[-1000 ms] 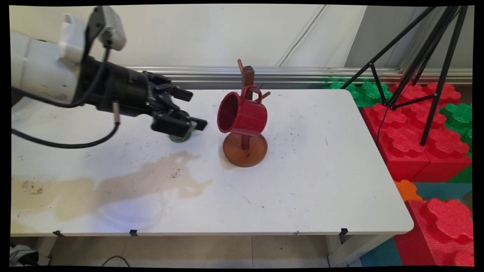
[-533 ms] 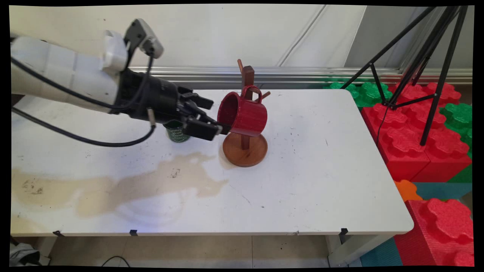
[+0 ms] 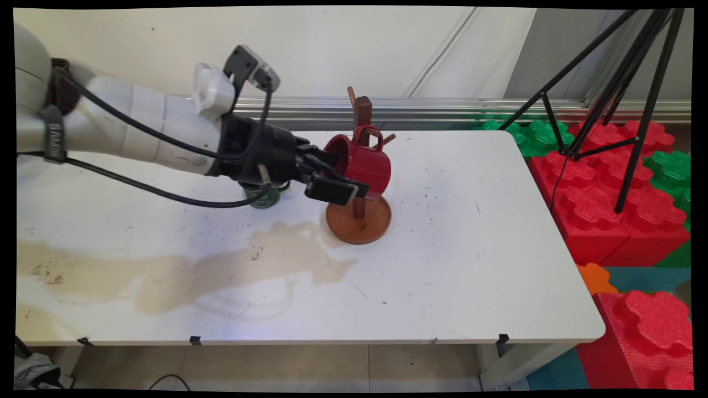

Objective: Pick up the red mug from the rack

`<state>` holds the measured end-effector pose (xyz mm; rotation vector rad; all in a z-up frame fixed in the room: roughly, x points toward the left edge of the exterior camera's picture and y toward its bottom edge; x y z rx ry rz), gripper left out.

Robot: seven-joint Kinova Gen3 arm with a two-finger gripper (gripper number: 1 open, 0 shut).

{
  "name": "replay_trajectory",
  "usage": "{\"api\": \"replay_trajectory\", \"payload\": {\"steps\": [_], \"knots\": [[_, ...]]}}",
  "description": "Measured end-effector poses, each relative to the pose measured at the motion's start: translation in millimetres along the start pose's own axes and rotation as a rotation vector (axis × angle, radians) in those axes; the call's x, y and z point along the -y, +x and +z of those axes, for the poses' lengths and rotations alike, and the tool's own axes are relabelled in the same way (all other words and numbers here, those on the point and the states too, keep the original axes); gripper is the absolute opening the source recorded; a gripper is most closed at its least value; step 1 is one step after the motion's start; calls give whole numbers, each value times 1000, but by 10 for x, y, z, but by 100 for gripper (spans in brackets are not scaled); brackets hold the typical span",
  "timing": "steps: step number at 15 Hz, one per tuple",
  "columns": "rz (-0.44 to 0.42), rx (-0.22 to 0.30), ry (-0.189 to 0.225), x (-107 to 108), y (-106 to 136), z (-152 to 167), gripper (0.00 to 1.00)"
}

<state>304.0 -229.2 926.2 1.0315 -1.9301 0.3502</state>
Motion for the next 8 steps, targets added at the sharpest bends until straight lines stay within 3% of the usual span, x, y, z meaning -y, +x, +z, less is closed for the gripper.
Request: {"api": "replay_trajectory", "payload": {"steps": [8], "knots": [[-43,-14,-3,-53,27,253,100]]}}
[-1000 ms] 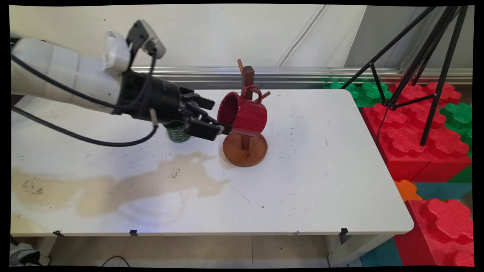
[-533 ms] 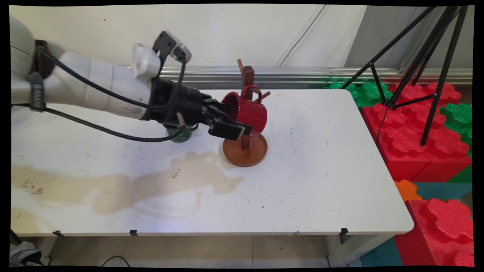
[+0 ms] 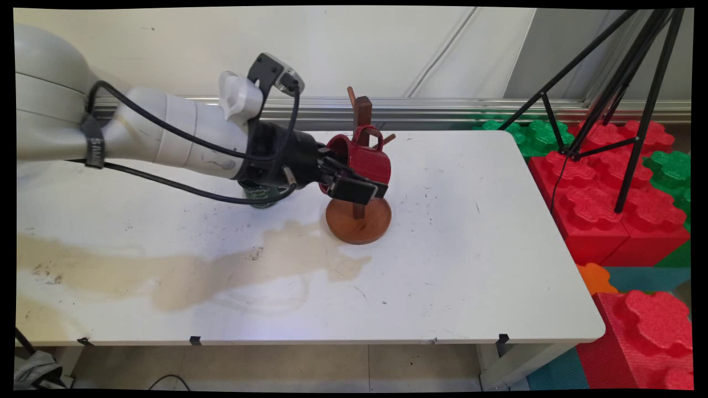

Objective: Pick up the red mug from the rack

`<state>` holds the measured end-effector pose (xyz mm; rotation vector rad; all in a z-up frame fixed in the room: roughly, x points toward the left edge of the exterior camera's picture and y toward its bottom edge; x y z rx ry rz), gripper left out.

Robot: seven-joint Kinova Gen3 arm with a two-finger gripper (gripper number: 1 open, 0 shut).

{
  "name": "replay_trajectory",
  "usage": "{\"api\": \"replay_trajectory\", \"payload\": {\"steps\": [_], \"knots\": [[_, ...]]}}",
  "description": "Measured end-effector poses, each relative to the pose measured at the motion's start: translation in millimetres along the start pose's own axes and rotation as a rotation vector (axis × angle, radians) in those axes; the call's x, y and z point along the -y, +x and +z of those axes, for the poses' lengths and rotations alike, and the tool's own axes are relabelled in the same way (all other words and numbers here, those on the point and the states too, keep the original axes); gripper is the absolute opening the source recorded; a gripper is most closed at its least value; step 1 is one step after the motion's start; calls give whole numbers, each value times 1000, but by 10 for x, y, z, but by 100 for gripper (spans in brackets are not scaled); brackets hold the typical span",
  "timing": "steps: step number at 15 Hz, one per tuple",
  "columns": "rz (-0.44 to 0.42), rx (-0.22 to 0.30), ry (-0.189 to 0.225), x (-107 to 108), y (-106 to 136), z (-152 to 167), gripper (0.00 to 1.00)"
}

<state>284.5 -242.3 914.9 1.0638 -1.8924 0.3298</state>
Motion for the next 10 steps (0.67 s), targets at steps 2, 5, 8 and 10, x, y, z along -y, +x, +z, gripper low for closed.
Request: {"api": "replay_trajectory", "payload": {"steps": [2,5,8,10], "knots": [[-4,-2,2,-9,6,36,100],[-8,-6,9,-31,10,78,0],[-2,-8,19,-56,9,83,0],[4,-11,26,-77,12,71,0]]}}
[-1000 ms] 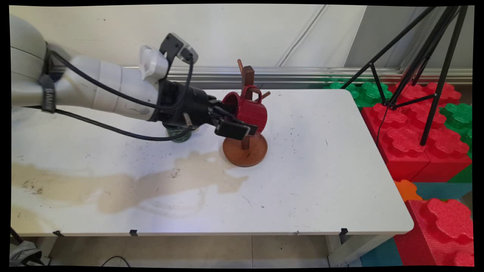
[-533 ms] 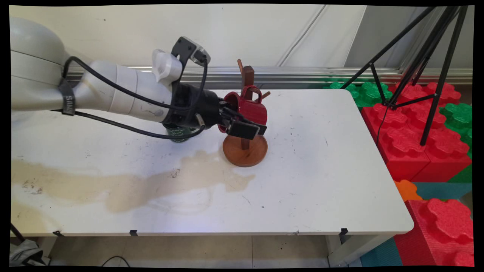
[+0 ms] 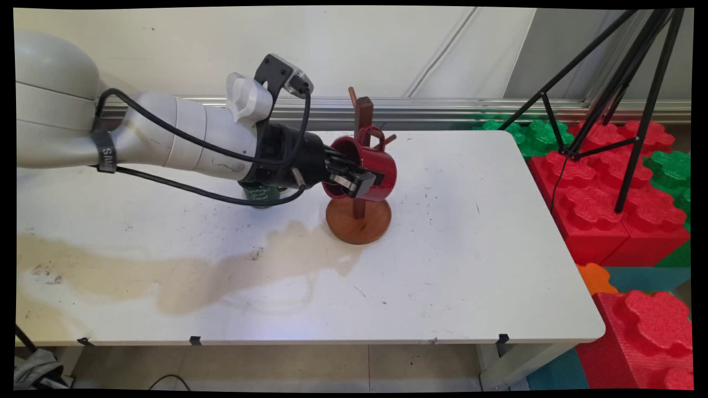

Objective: Place the picked object on the table

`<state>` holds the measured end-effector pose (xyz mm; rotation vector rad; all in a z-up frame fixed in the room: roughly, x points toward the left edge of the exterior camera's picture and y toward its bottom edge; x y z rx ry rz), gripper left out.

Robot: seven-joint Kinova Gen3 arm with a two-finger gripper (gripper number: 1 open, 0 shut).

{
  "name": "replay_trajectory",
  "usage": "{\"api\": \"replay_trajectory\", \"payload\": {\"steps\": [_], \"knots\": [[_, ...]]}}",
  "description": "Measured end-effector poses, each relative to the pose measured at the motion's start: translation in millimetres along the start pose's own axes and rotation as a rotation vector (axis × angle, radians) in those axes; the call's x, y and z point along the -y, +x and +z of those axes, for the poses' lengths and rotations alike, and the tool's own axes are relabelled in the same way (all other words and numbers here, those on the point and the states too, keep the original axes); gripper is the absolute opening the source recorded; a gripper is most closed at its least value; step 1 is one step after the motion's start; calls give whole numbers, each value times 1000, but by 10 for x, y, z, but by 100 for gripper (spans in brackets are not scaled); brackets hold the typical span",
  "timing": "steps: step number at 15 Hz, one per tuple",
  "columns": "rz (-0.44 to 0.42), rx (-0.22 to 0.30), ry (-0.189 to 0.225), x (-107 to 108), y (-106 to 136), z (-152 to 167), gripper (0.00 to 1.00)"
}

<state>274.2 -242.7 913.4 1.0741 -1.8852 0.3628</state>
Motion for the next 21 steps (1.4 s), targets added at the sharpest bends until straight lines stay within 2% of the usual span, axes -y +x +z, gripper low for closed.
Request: {"api": "replay_trajectory", "payload": {"steps": [12,21], "knots": [[28,-21,6,-128,22,-150,0],[56,-10,-47,-297,-9,-288,0]]}}
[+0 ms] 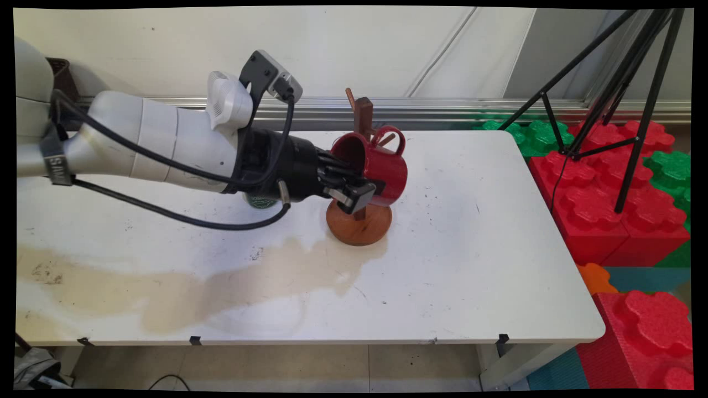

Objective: Place the picked object on the table

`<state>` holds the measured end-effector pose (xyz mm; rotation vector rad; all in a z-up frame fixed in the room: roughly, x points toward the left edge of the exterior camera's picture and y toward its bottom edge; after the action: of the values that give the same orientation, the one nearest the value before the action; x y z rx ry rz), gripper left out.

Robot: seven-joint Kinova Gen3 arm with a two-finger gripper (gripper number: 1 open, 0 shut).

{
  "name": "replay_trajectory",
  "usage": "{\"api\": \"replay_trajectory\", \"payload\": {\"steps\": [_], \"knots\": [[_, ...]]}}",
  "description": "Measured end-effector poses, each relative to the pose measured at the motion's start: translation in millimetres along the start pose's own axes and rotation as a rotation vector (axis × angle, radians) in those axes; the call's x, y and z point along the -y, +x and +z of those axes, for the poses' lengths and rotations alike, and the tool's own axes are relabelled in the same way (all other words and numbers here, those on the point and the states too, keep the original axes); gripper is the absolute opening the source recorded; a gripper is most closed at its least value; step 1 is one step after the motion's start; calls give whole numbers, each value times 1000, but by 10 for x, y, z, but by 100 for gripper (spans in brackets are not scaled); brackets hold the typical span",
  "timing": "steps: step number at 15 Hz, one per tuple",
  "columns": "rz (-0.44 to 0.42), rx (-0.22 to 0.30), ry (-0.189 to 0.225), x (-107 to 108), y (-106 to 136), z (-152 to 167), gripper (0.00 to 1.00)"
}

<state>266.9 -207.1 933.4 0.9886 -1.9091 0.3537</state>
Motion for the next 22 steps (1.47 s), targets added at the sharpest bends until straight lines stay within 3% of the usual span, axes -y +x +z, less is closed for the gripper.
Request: {"api": "replay_trajectory", "payload": {"steps": [3,6,16,22], "knots": [[22,14,-32,-94,-6,-78,0],[25,46,-31,-142,-27,-191,0],[75,217,103,102,-149,-685,0],[135,315,138,362,-213,-774,0]]}}
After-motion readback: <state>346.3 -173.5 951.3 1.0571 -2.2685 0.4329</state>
